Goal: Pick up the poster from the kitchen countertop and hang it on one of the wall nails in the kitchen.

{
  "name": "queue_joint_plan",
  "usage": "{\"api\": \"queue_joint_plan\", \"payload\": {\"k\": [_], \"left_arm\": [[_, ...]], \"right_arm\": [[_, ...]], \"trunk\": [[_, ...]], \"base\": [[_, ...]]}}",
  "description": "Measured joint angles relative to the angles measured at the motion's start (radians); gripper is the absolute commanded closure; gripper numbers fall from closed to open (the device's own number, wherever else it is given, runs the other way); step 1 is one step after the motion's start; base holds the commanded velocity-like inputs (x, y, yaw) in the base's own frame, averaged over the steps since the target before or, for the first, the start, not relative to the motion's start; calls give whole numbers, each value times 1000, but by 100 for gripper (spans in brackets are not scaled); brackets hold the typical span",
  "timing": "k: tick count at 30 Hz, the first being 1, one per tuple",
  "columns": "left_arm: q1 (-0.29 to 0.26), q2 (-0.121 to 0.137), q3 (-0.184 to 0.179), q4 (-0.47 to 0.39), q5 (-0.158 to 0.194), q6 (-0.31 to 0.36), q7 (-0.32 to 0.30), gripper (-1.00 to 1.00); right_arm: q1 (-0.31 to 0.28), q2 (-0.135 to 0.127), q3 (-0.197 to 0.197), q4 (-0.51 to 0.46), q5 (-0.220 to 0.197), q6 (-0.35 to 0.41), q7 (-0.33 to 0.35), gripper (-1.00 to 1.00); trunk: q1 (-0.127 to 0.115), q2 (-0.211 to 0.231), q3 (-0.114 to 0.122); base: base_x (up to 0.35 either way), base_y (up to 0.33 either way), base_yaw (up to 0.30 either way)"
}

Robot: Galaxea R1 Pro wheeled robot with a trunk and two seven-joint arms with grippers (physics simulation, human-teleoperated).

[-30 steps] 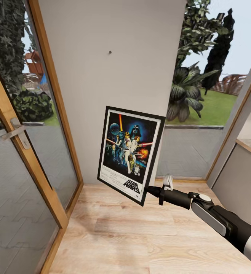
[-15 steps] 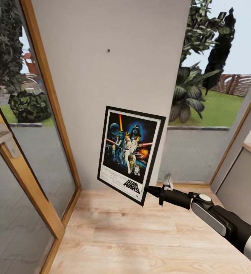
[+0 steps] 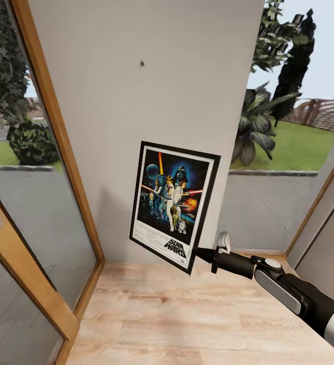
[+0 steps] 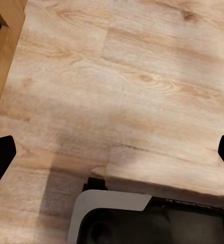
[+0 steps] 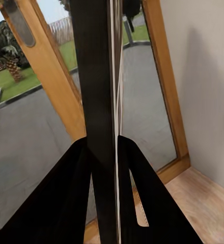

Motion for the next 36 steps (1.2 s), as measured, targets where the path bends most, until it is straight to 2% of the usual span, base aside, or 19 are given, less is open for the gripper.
{"api": "queue_joint_plan", "payload": {"k": [6,8,14,21,23,25,26,27,28,29,31,32,34,36], "left_arm": [[0,0,0,0,0,0,0,-100],[0,15,5,2,4,-2,-1,-100],[0,21,5,93,5,-103,0,-100],[0,21,4,105,6,-116,0,-100],[0,22,4,106,6,-117,0,-100],[0,22,4,107,6,-118,0,-100],[0,22,4,107,6,-118,-1,-100],[0,22,4,107,5,-118,-1,-100],[0,22,4,107,6,-118,0,-100],[0,22,4,107,5,-119,0,-100],[0,22,4,107,6,-119,0,-100],[0,22,3,107,5,-119,0,-100],[0,22,3,107,6,-119,0,-100],[0,22,2,107,5,-119,0,-100]], "right_arm": [[0,0,0,0,0,0,1,100],[0,0,0,0,0,2,0,100],[0,0,-5,-2,0,10,4,100],[-6,0,-13,-7,0,60,7,100],[-14,0,-32,-16,0,130,9,100],[-37,0,-108,-63,1,248,12,100],[-47,0,-122,-74,7,279,13,100],[-68,-1,-143,-92,10,333,14,100],[-142,-1,-168,-117,33,462,17,100],[-180,-1,-173,-121,14,483,17,100],[-222,-1,-176,-123,21,523,18,100],[-285,0,-178,-125,22,571,22,100],[-329,0,-178,-125,21,600,39,100],[-367,-1,-179,-126,19,629,100,100]], "trunk": [[0,0,0],[0,0,0],[1,0,0],[1,0,0],[1,0,0],[1,0,0],[1,0,0],[1,0,0],[1,0,0],[0,0,0],[1,0,0],[1,0,0],[1,0,0],[0,0,0]], "base": [[231,0,0],[8,0,0],[2,0,0],[0,0,0],[0,0,0],[0,0,0],[0,0,0],[0,0,0],[0,0,0],[0,0,0],[0,0,0],[0,0,0],[0,0,0],[0,0,0]]}}
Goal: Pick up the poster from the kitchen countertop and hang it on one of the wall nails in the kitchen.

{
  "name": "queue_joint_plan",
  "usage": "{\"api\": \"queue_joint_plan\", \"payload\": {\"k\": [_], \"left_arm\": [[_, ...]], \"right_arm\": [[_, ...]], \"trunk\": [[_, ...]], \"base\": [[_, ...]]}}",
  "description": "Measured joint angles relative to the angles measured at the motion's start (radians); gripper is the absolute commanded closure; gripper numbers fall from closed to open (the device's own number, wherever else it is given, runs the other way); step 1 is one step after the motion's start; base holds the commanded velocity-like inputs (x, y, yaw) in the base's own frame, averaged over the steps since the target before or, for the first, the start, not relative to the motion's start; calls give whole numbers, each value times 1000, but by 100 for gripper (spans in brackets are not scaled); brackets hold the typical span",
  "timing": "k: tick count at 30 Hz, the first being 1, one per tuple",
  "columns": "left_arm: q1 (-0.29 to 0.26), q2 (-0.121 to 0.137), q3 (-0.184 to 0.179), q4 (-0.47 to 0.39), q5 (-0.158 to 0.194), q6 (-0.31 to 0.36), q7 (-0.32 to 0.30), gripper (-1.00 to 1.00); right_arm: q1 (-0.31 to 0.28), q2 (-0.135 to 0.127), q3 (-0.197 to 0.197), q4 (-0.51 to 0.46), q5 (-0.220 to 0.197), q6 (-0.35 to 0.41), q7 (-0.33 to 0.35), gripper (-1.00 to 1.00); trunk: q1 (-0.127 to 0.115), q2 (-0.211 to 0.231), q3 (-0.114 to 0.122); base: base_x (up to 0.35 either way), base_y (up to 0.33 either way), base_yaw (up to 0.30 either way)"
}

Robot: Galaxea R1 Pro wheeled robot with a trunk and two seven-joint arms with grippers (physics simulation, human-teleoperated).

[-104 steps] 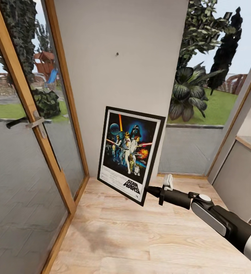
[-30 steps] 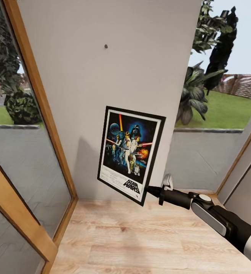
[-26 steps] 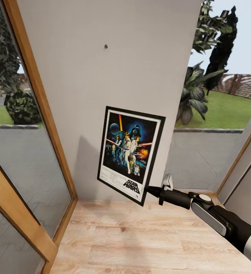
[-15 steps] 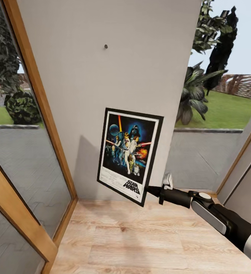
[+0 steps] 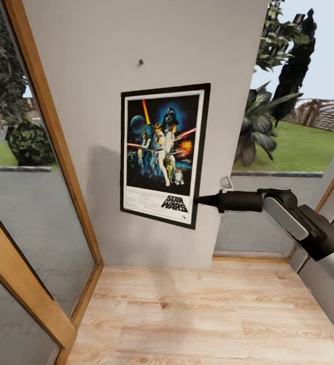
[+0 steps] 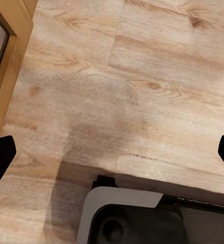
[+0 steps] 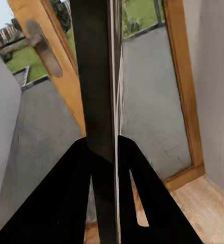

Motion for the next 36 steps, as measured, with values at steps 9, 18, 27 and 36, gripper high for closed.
{"api": "queue_joint_plan", "payload": {"k": [9,18,27,36], "left_arm": [[0,0,0,0,-1,0,0,-100],[0,0,0,0,-1,0,0,-100],[0,0,0,0,-1,-1,0,-100],[0,0,0,0,-1,-1,0,-100]], "right_arm": [[-30,-2,-25,1,47,14,212,100],[-32,1,-60,0,55,11,270,100],[-32,-1,-84,-9,59,10,268,100],[-32,-1,-102,-12,151,10,272,100]], "trunk": [[0,0,0],[0,0,0],[0,0,0],[0,0,0]], "base": [[0,0,0],[0,0,0],[0,0,0],[0,0,0]]}}
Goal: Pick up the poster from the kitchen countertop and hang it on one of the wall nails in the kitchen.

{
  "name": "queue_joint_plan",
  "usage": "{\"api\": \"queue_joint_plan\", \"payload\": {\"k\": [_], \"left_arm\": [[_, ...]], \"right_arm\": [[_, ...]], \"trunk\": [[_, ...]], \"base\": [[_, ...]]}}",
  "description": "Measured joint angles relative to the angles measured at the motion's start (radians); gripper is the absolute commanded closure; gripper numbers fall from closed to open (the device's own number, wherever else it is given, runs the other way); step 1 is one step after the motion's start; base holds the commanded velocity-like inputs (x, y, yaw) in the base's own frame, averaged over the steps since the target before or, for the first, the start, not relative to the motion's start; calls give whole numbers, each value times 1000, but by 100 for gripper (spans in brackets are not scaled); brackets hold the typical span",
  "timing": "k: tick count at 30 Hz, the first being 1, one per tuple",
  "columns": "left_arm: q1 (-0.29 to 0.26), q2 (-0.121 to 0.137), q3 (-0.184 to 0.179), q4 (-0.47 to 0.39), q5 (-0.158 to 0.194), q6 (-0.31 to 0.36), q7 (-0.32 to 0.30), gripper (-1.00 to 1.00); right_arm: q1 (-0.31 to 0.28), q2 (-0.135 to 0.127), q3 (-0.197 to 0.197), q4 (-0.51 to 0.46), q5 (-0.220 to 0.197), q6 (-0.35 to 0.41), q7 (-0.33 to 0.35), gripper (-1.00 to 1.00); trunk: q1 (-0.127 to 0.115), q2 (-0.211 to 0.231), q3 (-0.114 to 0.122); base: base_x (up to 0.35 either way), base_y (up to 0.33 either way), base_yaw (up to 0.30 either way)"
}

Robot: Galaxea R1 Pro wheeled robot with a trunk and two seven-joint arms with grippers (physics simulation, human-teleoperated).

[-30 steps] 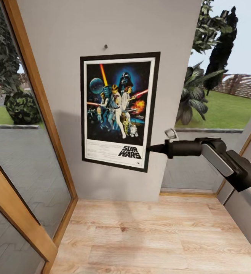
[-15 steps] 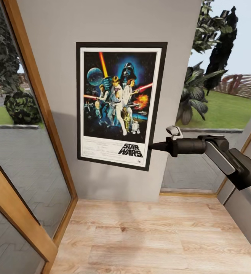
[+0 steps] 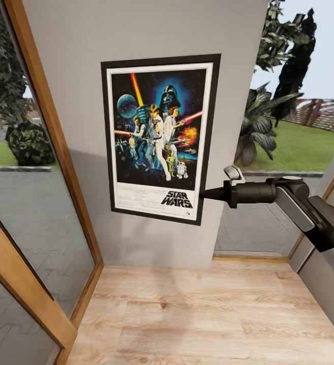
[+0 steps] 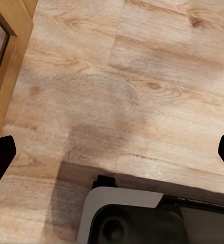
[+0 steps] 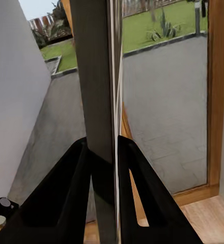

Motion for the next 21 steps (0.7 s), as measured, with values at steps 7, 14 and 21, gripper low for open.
{"api": "queue_joint_plan", "payload": {"k": [7,14,21], "left_arm": [[1,0,0,0,0,0,0,-100],[0,0,0,0,0,1,0,-100],[1,0,0,0,0,1,0,-100]], "right_arm": [[0,0,0,-1,4,-1,0,100],[0,-1,-26,-3,3,0,1,100],[-4,1,-59,-3,3,2,2,100]], "trunk": [[0,0,0],[0,0,0],[0,0,0]], "base": [[0,0,0],[0,0,0],[0,0,0]]}}
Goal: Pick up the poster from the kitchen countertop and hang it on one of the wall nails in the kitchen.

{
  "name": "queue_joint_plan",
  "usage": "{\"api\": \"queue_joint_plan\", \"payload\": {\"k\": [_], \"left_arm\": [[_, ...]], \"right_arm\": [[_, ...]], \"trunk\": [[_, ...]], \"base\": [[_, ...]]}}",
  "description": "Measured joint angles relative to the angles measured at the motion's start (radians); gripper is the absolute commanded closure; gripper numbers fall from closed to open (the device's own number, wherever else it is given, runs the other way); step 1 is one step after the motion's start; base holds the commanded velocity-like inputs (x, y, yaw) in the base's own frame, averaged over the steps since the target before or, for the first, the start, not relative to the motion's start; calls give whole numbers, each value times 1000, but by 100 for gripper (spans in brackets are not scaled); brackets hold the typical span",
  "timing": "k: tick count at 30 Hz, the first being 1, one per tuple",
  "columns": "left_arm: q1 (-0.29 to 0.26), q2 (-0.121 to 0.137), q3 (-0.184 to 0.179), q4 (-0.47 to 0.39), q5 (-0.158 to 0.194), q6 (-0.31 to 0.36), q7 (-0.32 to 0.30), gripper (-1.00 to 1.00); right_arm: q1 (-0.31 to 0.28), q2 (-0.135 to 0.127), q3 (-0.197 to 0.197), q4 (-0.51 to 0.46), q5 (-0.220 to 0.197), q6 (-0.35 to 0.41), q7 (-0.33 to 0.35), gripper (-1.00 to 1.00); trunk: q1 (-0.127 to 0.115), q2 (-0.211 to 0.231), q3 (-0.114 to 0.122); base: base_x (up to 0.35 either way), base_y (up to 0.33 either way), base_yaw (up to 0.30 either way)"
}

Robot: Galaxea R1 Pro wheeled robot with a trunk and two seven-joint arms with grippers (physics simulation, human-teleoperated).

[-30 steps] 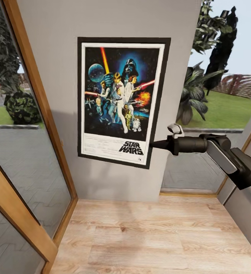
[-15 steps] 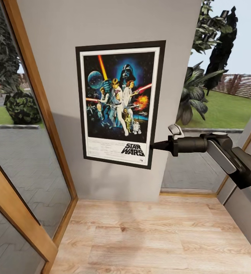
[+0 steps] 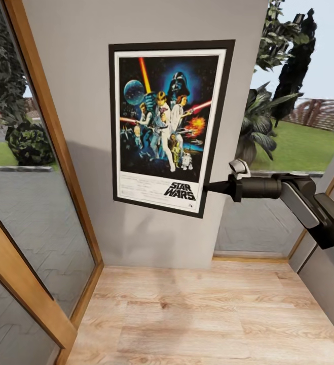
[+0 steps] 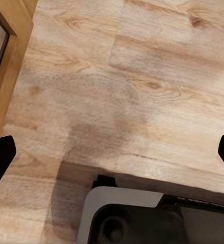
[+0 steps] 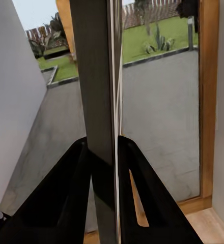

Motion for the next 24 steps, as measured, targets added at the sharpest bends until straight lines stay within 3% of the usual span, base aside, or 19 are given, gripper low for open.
{"api": "queue_joint_plan", "payload": {"k": [9,24], "left_arm": [[-1,0,0,0,0,0,0,-100],[0,0,0,0,1,0,0,-100]], "right_arm": [[-42,2,-3,-1,0,3,0,100],[-50,2,0,-1,0,4,-1,100]], "trunk": [[0,0,0],[0,0,0]], "base": [[0,0,0],[0,0,0]]}}
